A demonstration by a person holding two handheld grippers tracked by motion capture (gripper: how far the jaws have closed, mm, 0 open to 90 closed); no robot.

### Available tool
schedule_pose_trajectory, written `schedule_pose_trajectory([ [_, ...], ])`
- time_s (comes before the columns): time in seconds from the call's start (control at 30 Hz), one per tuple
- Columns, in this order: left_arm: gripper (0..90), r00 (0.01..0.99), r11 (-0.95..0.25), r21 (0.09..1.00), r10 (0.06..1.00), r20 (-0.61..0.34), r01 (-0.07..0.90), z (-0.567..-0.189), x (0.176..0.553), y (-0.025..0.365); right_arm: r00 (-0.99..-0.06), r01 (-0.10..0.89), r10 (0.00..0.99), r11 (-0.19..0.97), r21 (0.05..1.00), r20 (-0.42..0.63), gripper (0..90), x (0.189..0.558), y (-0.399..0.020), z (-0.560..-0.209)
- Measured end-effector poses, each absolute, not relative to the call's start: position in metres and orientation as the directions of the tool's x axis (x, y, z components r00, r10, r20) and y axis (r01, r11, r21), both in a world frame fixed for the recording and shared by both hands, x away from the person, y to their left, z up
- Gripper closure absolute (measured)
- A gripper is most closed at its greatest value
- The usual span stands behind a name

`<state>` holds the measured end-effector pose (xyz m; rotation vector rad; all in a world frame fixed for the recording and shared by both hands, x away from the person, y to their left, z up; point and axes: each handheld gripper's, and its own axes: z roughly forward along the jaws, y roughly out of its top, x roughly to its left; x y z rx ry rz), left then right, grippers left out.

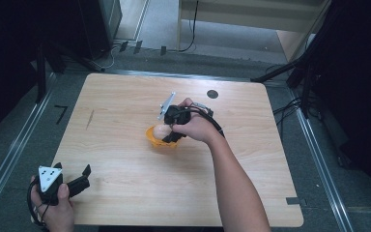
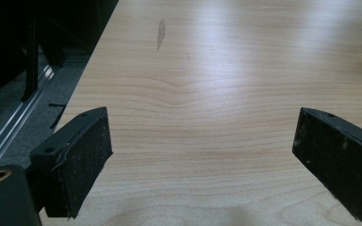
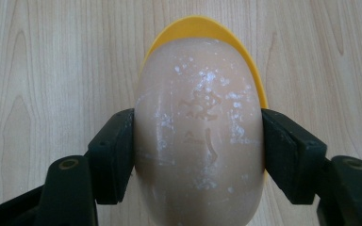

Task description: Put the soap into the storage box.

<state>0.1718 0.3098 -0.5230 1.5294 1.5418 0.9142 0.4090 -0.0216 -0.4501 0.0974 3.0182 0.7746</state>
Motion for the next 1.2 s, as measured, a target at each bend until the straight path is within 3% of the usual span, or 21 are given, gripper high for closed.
schedule_pose_trajectory([
  [0.7,5.6,0.013,0.023,0.892,0.999,-0.033,0.451,-0.523,0.172,0.31,-0.994,0.105,0.11,0.85,0.516,0.021,29.9,0.412,-0.027,-0.448],
  [0.8,5.6,0.015,0.02,0.892,0.999,-0.03,0.451,-0.523,0.172,0.31,-0.991,0.12,0.131,0.835,0.537,0.018,27.2,0.411,-0.034,-0.447],
  [1.0,5.6,0.014,0.015,0.893,1.0,-0.023,0.45,-0.523,0.173,0.309,-0.982,0.177,0.187,0.821,0.542,0.037,13.5,0.407,-0.053,-0.45],
  [1.2,5.6,0.014,0.008,0.891,1.0,-0.016,0.454,-0.523,0.172,0.308,-0.967,0.233,0.253,0.796,0.559,0.043,12.3,0.401,-0.077,-0.449],
])
